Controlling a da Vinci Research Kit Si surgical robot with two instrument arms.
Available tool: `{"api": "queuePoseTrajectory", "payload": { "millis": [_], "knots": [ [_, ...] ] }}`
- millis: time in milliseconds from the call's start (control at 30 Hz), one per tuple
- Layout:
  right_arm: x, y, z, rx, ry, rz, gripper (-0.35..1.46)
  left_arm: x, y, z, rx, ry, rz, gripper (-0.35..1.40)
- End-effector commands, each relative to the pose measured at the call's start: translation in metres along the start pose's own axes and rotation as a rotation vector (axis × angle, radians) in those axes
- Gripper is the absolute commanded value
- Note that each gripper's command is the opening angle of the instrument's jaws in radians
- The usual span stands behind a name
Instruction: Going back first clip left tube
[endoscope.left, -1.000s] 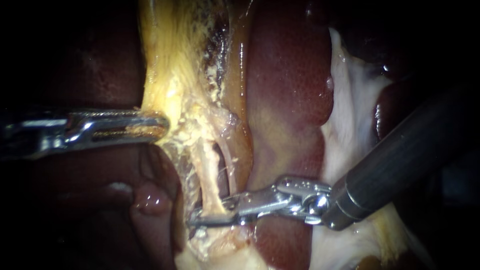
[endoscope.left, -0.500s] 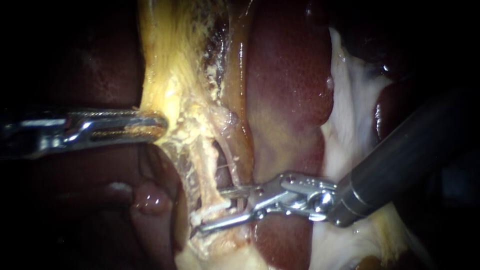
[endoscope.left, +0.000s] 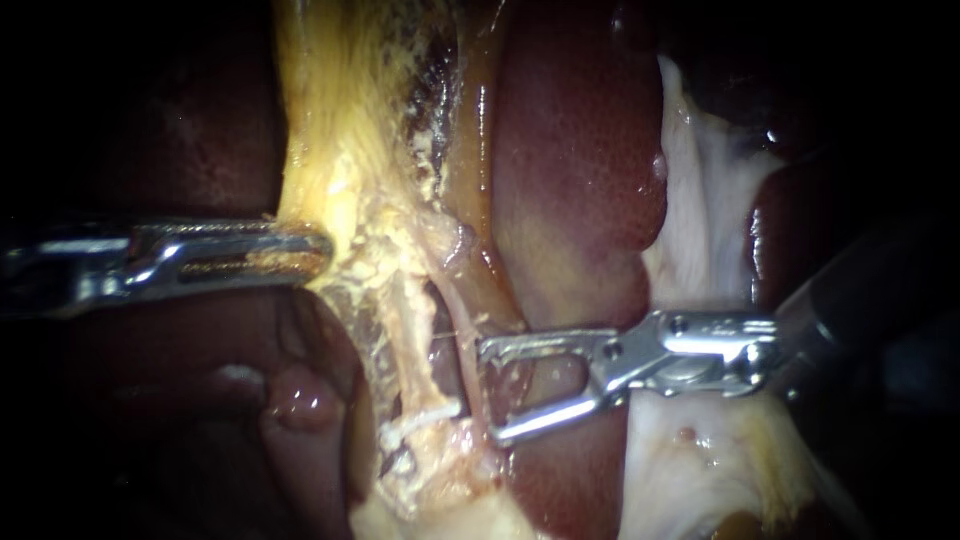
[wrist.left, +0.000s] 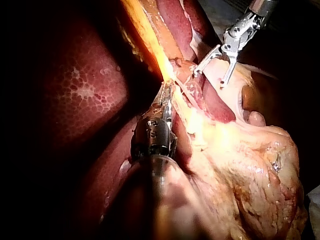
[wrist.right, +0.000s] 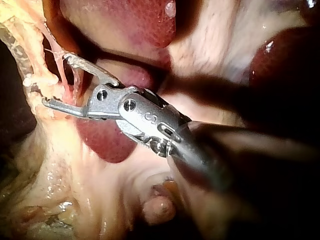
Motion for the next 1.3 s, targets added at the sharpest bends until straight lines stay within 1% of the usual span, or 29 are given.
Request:
{"api": "queuePoseTrajectory", "payload": {
  "millis": [33,133,233,333,467,533,667,800,933,1133,1300],
  "knots": [
    [0.0009,0.0001,-0.0006,0.001,0.007,-0.012,0.60,0.0002,0.0000,0.0003,-0.002,-0.001,0.001,-0.15],
    [0.0024,-0.0002,-0.0016,-0.007,0.017,-0.033,0.60,0.0008,0.0003,0.0011,-0.007,-0.004,0.005,-0.15],
    [0.0031,-0.0005,-0.0018,-0.010,0.023,-0.047,0.59,0.0015,0.0009,0.0021,0.007,0.000,0.016,-0.15],
    [0.0032,-0.0005,-0.0018,-0.011,0.026,-0.052,0.59,0.0024,0.0018,0.0034,0.021,-0.001,-0.001,-0.15],
    [0.0031,-0.0004,-0.0018,-0.012,0.025,-0.064,0.59,0.0037,0.0028,0.0053,0.032,0.016,-0.016,-0.16],
    [0.0031,-0.0004,-0.0018,-0.012,0.025,-0.070,0.59,0.0044,0.0032,0.0067,0.040,0.027,-0.022,-0.16],
    [0.0031,-0.0004,-0.0018,-0.012,0.024,-0.081,0.59,0.0052,0.0034,0.0087,0.050,0.041,-0.028,-0.16],
    [0.0032,-0.0004,-0.0020,-0.011,0.024,-0.116,0.58,0.0055,0.0032,0.0102,0.061,0.051,-0.029,-0.16],
    [0.0035,-0.0003,-0.0023,-0.011,0.023,-0.149,0.58,0.0055,0.0031,0.0110,0.066,0.056,-0.030,-0.16],
    [0.0039,-0.0002,-0.0030,-0.010,0.022,-0.187,0.57,0.0055,0.0031,0.0114,0.068,0.060,-0.037,-0.16],
    [0.0041,-0.0001,-0.0031,-0.010,0.022,-0.197,0.57,0.0056,0.0031,0.0117,0.069,0.060,-0.034,-0.16]
  ]
}}
